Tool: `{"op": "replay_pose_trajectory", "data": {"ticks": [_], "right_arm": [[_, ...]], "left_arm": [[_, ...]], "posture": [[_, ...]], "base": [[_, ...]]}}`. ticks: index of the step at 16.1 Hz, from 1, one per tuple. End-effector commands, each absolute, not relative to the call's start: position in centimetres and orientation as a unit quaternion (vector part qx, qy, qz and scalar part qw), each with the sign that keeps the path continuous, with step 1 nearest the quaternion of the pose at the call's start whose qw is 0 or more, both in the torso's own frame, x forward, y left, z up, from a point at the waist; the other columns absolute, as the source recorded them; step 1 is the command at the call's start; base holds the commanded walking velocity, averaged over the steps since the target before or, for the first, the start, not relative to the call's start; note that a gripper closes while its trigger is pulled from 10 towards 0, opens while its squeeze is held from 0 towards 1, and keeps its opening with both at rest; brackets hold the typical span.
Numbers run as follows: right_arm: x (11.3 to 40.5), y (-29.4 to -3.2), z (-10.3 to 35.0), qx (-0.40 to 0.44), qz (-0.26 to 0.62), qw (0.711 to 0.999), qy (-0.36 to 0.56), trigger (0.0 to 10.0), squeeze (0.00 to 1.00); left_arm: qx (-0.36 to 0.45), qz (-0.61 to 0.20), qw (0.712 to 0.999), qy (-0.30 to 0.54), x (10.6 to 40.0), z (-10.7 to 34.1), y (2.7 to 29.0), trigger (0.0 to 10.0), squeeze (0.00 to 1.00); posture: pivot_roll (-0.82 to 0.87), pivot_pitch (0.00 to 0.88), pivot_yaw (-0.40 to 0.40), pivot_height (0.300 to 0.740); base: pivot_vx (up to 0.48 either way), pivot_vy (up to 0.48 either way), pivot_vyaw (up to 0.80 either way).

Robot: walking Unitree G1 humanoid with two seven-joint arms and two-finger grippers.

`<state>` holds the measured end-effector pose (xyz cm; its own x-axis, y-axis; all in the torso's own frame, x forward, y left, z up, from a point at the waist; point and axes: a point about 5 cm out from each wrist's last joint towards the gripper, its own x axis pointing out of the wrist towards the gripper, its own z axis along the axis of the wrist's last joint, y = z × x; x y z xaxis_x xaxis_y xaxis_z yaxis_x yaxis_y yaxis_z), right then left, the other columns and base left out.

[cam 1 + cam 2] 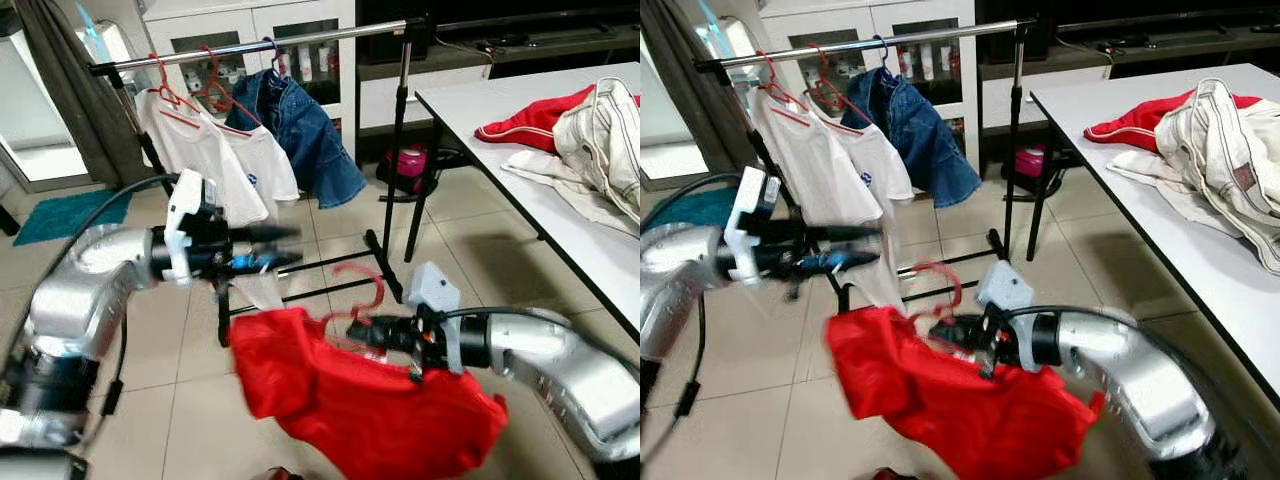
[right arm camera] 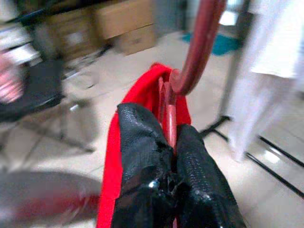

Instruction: Hang hanger

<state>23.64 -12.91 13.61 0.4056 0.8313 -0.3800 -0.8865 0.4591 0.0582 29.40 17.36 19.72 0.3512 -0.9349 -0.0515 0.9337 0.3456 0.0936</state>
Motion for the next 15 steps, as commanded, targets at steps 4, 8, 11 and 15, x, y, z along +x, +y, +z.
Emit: {"op": "replay_pose_trajectory", "data": {"ticks": [4, 8, 11, 15], "right_arm": [[25.3, -14.6, 12.4, -0.052, 0.31, 0.937, 0.152, 0.0, 0.0], [26.4, -15.5, 11.1, 0.044, 0.154, 0.98, 0.121, 0.0, 0.0], [27.7, -17.0, 9.9, 0.018, 0.051, 0.99, 0.129, 10.0, 0.0], [27.4, -16.1, 9.5, 0.038, 0.063, 0.989, 0.129, 10.0, 0.0]], "left_arm": [[0.08, -0.367, 0.926, 0.02, 29.4, 16.2, 18.7, 10.0, 0.3], [0.061, -0.238, 0.968, 0.039, 29.5, 13.2, 18.0, 10.0, 0.22], [0.08, -0.202, 0.975, 0.041, 29.2, 12.2, 16.8, 10.0, 0.23], [0.082, -0.187, 0.978, 0.051, 28.2, 11.4, 16.2, 10.0, 0.24]], "posture": [[-0.16, 0.0, 0.114, 0.719], [-0.17, 0.0, 0.111, 0.719], [-0.16, 0.0, 0.097, 0.719], [-0.13, 0.0, 0.061, 0.719]], "base": [[0.0, 0.0, 0.0], [0.0, 0.0, 0.0], [0.091, 0.0, 0.0], [0.34, 0.0, 0.0]]}}
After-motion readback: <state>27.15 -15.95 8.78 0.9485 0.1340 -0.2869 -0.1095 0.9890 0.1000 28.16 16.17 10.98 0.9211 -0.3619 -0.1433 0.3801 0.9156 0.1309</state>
